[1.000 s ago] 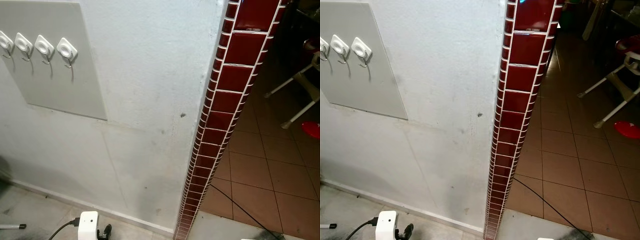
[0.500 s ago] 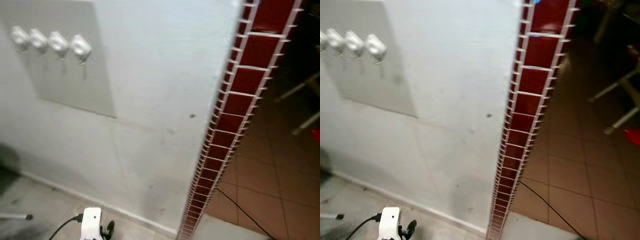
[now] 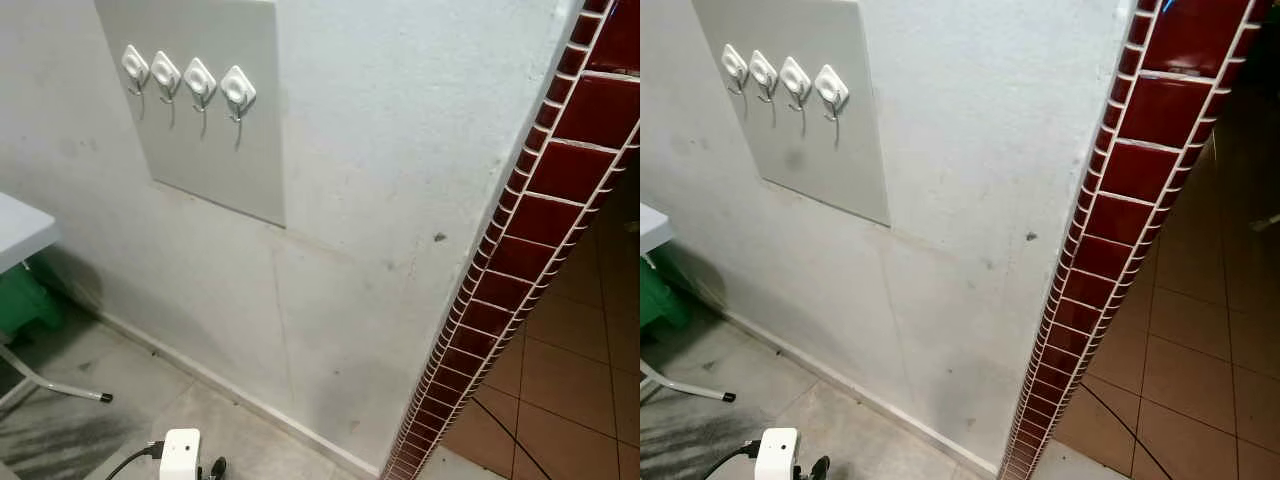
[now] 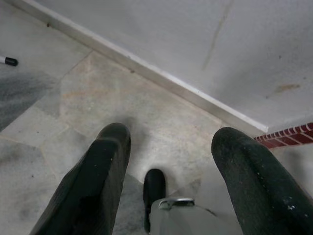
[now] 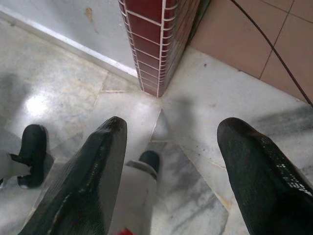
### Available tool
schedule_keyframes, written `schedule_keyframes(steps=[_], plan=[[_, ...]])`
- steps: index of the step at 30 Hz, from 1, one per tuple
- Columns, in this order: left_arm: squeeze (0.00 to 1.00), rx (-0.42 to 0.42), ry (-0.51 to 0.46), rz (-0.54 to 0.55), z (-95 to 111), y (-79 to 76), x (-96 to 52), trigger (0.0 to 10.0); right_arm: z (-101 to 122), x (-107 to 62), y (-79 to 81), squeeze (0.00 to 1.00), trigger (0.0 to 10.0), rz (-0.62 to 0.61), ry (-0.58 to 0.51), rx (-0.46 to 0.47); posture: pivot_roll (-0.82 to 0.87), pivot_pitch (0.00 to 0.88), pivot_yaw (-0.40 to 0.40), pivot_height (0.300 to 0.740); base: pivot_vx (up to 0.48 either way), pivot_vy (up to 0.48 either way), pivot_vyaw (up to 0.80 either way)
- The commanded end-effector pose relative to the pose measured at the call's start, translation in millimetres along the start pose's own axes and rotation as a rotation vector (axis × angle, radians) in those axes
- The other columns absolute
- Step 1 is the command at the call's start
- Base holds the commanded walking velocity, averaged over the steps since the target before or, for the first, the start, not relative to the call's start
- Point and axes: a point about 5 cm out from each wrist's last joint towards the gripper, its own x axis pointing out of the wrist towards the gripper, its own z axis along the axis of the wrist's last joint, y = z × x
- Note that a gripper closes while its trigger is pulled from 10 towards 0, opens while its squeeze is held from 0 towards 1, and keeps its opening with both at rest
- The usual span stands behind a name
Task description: Hang keys on a hook
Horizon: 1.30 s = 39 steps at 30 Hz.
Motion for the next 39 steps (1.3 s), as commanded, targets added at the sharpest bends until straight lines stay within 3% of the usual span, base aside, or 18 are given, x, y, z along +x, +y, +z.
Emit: schedule_keyframes(steps=[1, 39], plan=[[0.0, 0.005, 0.012, 0.01, -1.7, 2.5, -0.7, 10.0, -2.4, -0.8, -1.2, 0.0, 10.0, -0.002, 0.013, 0.004, 0.0, 0.0, 0.007, 0.74, 0.0, 0.0, 0.8], [0.0, -0.018, -0.008, 0.001, 6.0, -2.9, 3.2, 10.0, 3.1, 1.9, 0.7, 0.0, 10.0, -0.006, -0.002, 0.033, -0.01, 0.0, 0.011, 0.74, 0.0, 0.0, 0.8]])
